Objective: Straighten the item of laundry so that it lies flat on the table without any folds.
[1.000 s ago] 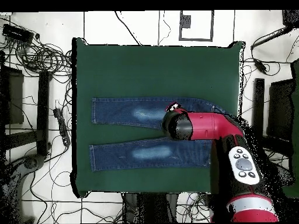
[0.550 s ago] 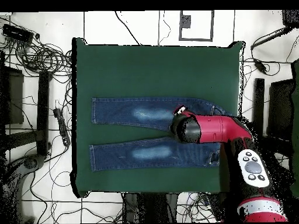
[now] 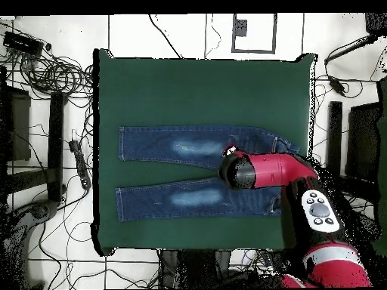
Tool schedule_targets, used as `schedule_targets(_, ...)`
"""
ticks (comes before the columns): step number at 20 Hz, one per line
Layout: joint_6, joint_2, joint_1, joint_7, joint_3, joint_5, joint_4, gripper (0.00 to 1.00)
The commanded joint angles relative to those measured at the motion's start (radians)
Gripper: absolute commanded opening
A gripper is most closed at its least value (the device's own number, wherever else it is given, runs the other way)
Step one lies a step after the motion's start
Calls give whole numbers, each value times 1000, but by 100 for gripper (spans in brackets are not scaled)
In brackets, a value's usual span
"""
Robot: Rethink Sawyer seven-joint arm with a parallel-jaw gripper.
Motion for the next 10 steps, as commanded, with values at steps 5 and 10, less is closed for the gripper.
schedule_targets(5, 22, 159, -92, -272, 208, -66, -67, 0)
schedule_targets(10, 71, 119, -116, -279, 239, -61, -59, 0)
